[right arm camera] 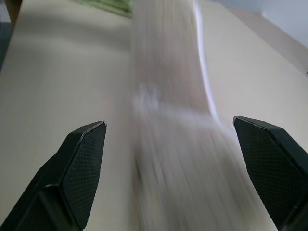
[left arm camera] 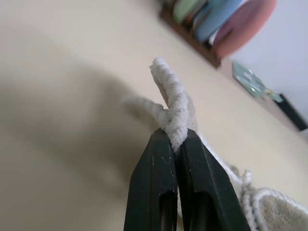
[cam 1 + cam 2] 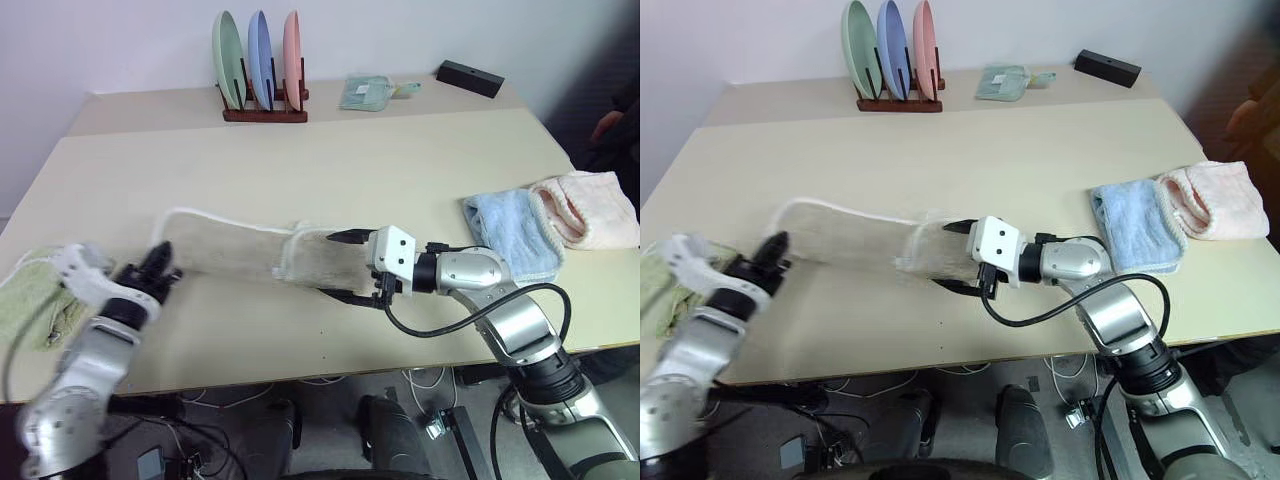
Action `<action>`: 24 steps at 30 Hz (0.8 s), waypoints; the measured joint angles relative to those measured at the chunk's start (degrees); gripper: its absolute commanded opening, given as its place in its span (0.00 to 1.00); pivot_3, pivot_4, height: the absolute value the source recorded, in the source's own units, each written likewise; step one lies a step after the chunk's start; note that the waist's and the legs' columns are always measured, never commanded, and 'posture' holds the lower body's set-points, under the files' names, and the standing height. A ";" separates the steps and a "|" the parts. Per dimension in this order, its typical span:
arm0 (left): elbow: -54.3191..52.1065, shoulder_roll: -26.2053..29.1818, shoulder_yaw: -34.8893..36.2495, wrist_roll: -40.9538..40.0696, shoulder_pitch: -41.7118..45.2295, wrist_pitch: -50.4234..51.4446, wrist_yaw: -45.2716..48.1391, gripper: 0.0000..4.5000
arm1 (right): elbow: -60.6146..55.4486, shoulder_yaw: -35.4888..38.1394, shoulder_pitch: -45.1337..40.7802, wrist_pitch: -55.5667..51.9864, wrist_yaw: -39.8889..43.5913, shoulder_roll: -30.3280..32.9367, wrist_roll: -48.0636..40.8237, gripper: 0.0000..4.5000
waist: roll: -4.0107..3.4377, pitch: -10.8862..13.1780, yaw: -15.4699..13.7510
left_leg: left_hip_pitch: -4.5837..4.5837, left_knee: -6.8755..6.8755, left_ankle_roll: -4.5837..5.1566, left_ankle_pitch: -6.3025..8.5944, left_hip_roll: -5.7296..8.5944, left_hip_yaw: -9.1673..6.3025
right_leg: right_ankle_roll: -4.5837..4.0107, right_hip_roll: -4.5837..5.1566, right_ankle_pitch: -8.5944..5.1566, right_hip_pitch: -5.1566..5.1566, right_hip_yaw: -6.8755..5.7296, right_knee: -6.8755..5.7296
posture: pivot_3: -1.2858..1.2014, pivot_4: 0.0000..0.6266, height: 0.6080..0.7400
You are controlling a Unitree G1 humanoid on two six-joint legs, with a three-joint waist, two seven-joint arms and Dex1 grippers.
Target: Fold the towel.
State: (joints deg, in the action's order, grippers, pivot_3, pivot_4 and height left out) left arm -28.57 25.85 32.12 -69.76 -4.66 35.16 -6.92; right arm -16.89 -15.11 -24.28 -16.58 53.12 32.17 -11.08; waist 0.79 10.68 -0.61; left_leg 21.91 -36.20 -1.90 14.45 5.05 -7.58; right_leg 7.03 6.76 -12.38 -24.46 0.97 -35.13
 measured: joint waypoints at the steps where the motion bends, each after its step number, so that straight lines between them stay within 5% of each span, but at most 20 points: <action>1: -0.14 1.33 0.18 0.32 0.01 -0.01 1.47 0.01 | 0.10 0.00 -0.01 0.02 -0.03 -0.01 0.11 0.96 | 0.03 0.01 -0.09 | 0.02 -0.02 0.00 0.00 0.00 0.01 | 0.00 0.00 0.00 0.02 -0.01 0.01 | 0.52 0.24 0.99; 7: -4.49 9.44 -7.11 3.84 3.66 1.93 10.68 0.01 | 1.85 0.02 -0.16 0.10 -0.71 -0.19 0.53 0.96 | 0.15 0.02 -0.09 | 0.08 -0.07 0.00 0.00 0.03 0.00 | -0.01 0.01 0.00 0.04 -0.04 0.03 | 0.52 0.24 0.99; 12: -7.52 15.33 -25.55 16.23 8.12 3.50 21.43 0.01 | 2.77 0.13 0.09 0.42 -1.17 -0.07 1.33 0.96 | 0.13 0.03 0.19 | 0.07 0.03 0.00 0.00 0.07 0.08 | 0.00 -0.03 0.02 -0.03 -0.03 0.03 | 0.52 0.24 0.99; 17: -3.55 12.81 -38.72 26.86 14.60 3.54 26.65 0.01 | 2.83 0.33 1.12 0.59 -1.88 0.14 1.81 0.96 | 0.13 0.03 0.12 | 0.08 0.02 0.00 0.00 0.06 0.07 | 0.10 -0.03 0.07 -0.03 -0.03 0.03 | 0.52 0.24 0.99; 24: 0.77 8.46 -44.42 33.50 16.07 3.18 32.06 0.01 | 2.48 1.04 2.93 0.58 -3.04 0.55 2.11 0.96 | 0.14 0.03 0.05 | 0.11 0.01 0.01 0.00 0.03 0.01 | 0.19 -0.02 0.11 -0.04 -0.04 0.04 | 0.52 0.24 0.99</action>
State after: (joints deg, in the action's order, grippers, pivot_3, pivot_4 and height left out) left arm -27.80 34.31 -12.30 -36.25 11.41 38.34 25.15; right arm -14.41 -14.07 -21.35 -16.01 50.08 32.72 -8.98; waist 0.94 10.71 -0.56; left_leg 22.03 -36.19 -1.89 14.45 5.09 -7.57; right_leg 7.21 6.74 -12.27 -24.50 0.94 -35.10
